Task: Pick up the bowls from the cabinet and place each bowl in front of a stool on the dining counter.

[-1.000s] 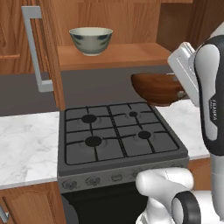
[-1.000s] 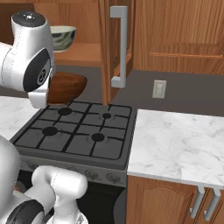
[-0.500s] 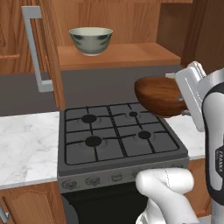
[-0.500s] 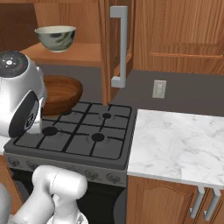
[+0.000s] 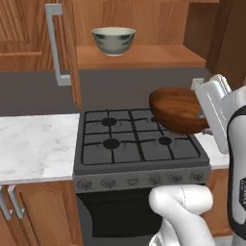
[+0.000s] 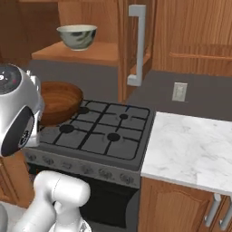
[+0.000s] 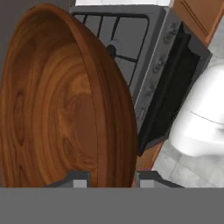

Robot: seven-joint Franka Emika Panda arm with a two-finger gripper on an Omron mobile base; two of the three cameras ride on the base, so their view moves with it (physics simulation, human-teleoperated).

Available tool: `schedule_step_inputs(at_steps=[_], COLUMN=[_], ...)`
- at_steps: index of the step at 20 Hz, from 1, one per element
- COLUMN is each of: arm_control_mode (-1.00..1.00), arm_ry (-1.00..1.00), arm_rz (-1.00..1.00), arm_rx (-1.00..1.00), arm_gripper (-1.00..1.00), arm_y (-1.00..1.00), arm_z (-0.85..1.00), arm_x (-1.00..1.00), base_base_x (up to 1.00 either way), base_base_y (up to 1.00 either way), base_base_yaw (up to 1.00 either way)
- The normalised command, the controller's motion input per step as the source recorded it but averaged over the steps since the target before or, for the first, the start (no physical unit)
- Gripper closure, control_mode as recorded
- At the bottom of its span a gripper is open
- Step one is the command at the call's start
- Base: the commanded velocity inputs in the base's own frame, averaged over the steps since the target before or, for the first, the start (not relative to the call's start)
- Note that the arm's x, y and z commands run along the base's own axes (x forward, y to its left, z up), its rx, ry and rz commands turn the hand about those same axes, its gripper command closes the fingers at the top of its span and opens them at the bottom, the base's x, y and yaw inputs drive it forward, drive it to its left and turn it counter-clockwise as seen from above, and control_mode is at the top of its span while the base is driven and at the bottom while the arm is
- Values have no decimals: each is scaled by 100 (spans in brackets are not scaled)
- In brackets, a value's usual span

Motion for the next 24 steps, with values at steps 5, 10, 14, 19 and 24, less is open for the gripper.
schedule_step_inputs(at_steps=[5, 10, 14, 19, 24], arm_control_mode=[100, 100, 100, 100, 100], arm_ry=[0, 0, 0, 0, 0], arm_rz=[0, 0, 0, 0, 0], arm_rx=[0, 0, 0, 0, 0], arm_gripper=[100, 100, 100, 100, 100], arm_y=[0, 0, 0, 0, 0], arm_z=[0, 0, 0, 0, 0], arm_x=[0, 0, 0, 0, 0], base_base_x=[-43, -17, -19, -18, -19], base_base_y=[11, 3, 7, 8, 10], base_base_yaw=[93, 100, 100, 100, 100])
